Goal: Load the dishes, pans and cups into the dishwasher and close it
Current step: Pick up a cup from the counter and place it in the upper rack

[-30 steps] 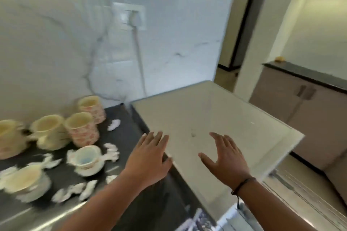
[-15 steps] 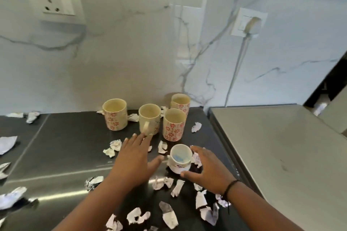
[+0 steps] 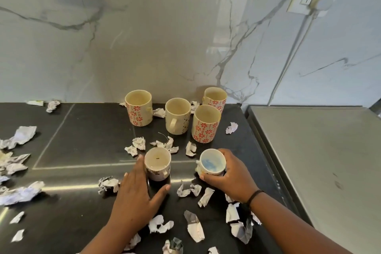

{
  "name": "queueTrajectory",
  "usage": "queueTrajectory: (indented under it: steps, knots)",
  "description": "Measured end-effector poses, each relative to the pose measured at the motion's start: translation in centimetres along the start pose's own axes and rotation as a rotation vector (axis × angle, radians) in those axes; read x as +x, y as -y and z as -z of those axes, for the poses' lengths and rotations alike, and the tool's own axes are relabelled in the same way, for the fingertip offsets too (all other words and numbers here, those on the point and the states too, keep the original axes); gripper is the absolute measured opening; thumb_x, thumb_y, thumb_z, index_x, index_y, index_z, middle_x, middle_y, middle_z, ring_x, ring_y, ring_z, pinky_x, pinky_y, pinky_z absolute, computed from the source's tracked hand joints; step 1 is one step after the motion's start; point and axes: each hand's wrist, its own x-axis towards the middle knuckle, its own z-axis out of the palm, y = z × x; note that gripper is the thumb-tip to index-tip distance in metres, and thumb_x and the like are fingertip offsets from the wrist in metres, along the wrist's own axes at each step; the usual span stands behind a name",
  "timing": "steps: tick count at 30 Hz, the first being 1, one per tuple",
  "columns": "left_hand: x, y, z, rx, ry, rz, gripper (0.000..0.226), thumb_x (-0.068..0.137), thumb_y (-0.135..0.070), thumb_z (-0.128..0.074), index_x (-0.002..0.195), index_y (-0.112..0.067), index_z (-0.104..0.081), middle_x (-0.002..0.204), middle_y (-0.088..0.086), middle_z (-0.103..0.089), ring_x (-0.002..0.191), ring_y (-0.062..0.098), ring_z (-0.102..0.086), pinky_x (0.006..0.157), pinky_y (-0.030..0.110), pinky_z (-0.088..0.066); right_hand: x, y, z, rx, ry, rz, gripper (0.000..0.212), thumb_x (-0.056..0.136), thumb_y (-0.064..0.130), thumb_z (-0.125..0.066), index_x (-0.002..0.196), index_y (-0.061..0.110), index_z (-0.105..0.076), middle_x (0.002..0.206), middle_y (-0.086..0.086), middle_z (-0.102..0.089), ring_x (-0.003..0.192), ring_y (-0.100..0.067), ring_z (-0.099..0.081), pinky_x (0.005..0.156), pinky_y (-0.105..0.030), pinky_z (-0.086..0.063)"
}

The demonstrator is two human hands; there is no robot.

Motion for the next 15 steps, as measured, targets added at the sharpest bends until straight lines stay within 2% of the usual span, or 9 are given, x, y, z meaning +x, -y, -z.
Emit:
queueTrajectory:
  steps: [2,3,5,7,10,12,15]
  knots:
    - [-0.1,0.6,-0.7,0.102,0.01,0.0,0.119,0.064,-0.093,-0.01,0.152,-0.015,0.002,0.16,0.002,-0.009,0.147,0.016,-0.011,0.12,0.036,-0.006,-0.5,0.4,0.3,-0.006,-0.006,0.005,0.058,0.056,0.072,-0.072,0.101,0.05,-0.043,0.103,0.025,-0.057,0.098,-0.001,-0.055,0.083,-0.023,-0.049]
    - [-0.1,0.8,-1.0,0.143,0.013,-0.002,0.122,0.061,-0.093,0.003,0.153,-0.013,0.0,0.161,0.003,-0.008,0.147,0.016,-0.007,0.12,0.034,0.0,-0.8,0.7,0.6,-0.003,-0.014,0.005,0.057,0.057,0.071,-0.073,0.101,0.051,-0.043,0.102,0.026,-0.056,0.098,-0.001,-0.055,0.083,-0.022,-0.049]
    - [0.1,1.1,-1.4,0.177,0.024,0.01,0.123,0.059,-0.09,0.013,0.153,-0.011,0.002,0.161,0.004,-0.002,0.148,0.016,-0.001,0.118,0.032,0.005,-1.6,1.0,1.0,0.02,-0.047,-0.007,0.063,0.056,0.072,-0.072,0.107,0.048,-0.044,0.106,0.024,-0.057,0.1,-0.002,-0.056,0.084,-0.023,-0.049]
    - [0.2,1.0,-1.5,0.198,0.036,0.016,0.12,0.063,-0.089,0.006,0.152,-0.009,0.006,0.161,0.004,0.002,0.147,0.016,0.004,0.117,0.032,0.007,-2.7,1.2,1.6,0.053,-0.085,-0.029,0.069,0.055,0.071,-0.073,0.113,0.045,-0.045,0.108,0.023,-0.058,0.1,-0.001,-0.057,0.084,-0.022,-0.05]
    - [0.1,0.8,-1.4,0.223,0.077,0.03,0.105,0.08,-0.081,-0.017,0.151,-0.008,0.008,0.161,0.005,0.004,0.148,0.016,0.006,0.12,0.035,0.003,-5.0,1.7,2.8,0.085,-0.159,-0.056,0.061,0.06,0.063,-0.078,0.108,0.048,-0.045,0.106,0.027,-0.057,0.098,0.003,-0.057,0.079,-0.015,-0.047]
    - [0.2,0.7,-1.2,0.174,0.059,0.035,0.1,0.085,-0.071,-0.037,0.152,-0.007,0.0,0.161,0.007,-0.005,0.148,0.02,-0.002,0.121,0.039,-0.005,-6.8,2.1,3.8,0.12,-0.207,-0.078,0.056,0.064,0.054,-0.081,0.107,0.046,-0.046,0.104,0.028,-0.057,0.097,0.005,-0.057,0.076,-0.01,-0.045]
    - [-0.1,-0.9,-0.5,0.061,-0.015,0.036,0.101,0.078,-0.062,-0.06,0.15,-0.008,-0.013,0.157,0.013,-0.02,0.144,0.03,-0.019,0.117,0.047,-0.02,-10.2,2.2,5.8,0.193,-0.302,-0.114,0.055,0.065,0.043,-0.084,0.109,0.037,-0.051,0.1,0.025,-0.06,0.096,0.005,-0.058,0.075,-0.01,-0.048]
